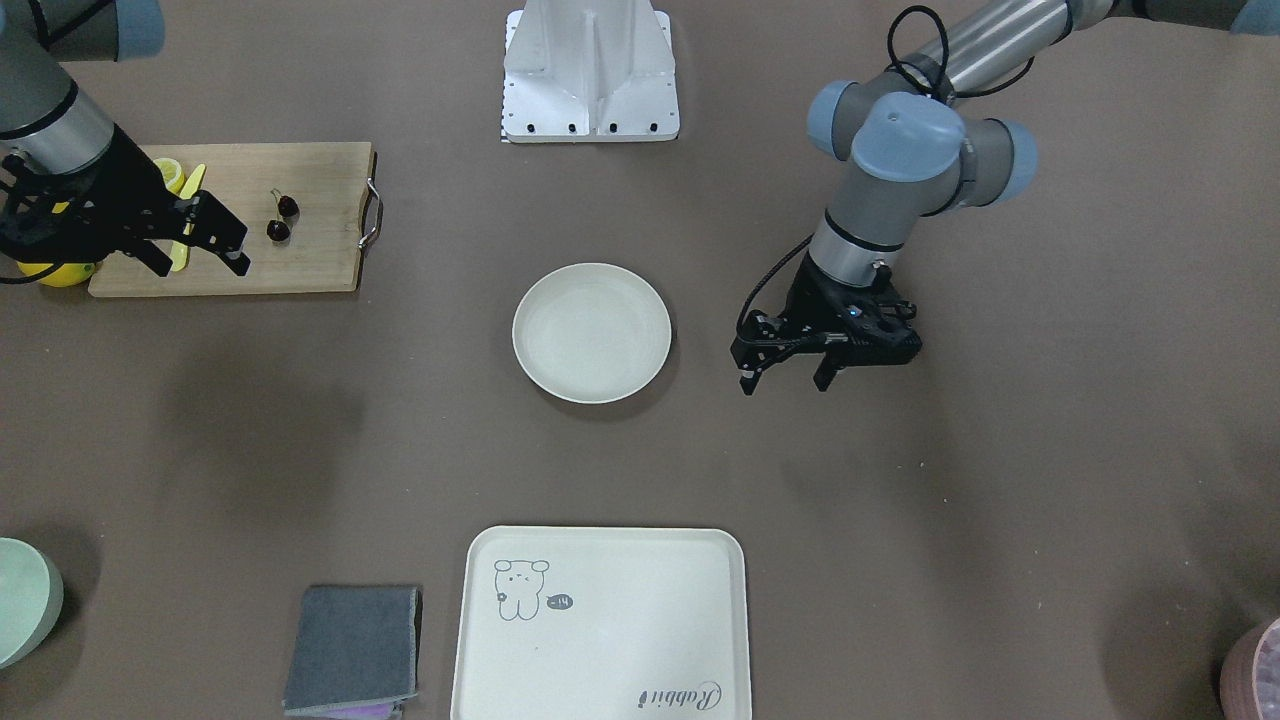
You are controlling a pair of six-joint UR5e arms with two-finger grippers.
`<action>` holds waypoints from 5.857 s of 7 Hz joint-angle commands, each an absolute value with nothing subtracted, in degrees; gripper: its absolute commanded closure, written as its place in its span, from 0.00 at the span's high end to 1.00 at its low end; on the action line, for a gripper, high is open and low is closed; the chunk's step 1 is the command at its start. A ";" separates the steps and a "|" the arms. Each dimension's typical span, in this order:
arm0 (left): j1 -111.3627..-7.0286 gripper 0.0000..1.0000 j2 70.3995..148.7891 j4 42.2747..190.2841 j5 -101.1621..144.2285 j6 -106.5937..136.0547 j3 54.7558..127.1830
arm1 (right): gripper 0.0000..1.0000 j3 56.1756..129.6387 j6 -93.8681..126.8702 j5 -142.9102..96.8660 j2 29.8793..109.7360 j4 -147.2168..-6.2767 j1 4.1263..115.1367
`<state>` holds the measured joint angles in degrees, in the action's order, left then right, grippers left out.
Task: Place red cherry on plate
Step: 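Release and retract the left gripper while the right gripper reaches toward the cherries, then grasp the pair of dark red cherries by the stem with the right gripper, then carry the cherries with the right gripper and lower them onto the plate, then open the right gripper and withdraw the right arm from the plate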
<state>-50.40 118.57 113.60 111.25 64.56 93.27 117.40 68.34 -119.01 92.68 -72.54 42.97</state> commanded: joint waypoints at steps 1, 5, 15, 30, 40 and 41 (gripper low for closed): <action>-58.24 0.98 118.48 110.31 118.80 58.58 93.87 | 1.00 119.51 70.66 -116.81 96.22 -72.51 36.41; -58.80 0.98 115.93 110.57 118.56 48.52 93.87 | 0.89 120.85 70.66 -115.84 100.02 -72.51 30.33; -62.49 0.98 114.43 110.48 118.92 48.25 94.57 | 0.00 123.56 70.32 -116.70 99.49 -73.21 32.75; -84.64 0.98 98.79 102.74 122.26 7.47 92.02 | 0.96 86.22 70.49 -104.33 44.30 -84.55 25.49; -91.49 0.98 87.38 100.90 134.03 4.21 94.21 | 1.00 101.09 23.39 -132.62 79.14 -92.02 70.87; -91.49 0.98 87.36 100.90 133.95 4.31 94.57 | 1.00 100.03 12.68 -132.19 83.19 -93.94 76.76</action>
<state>-91.49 87.81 100.82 133.91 3.22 93.90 101.24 25.28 -131.88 77.53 -92.34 69.32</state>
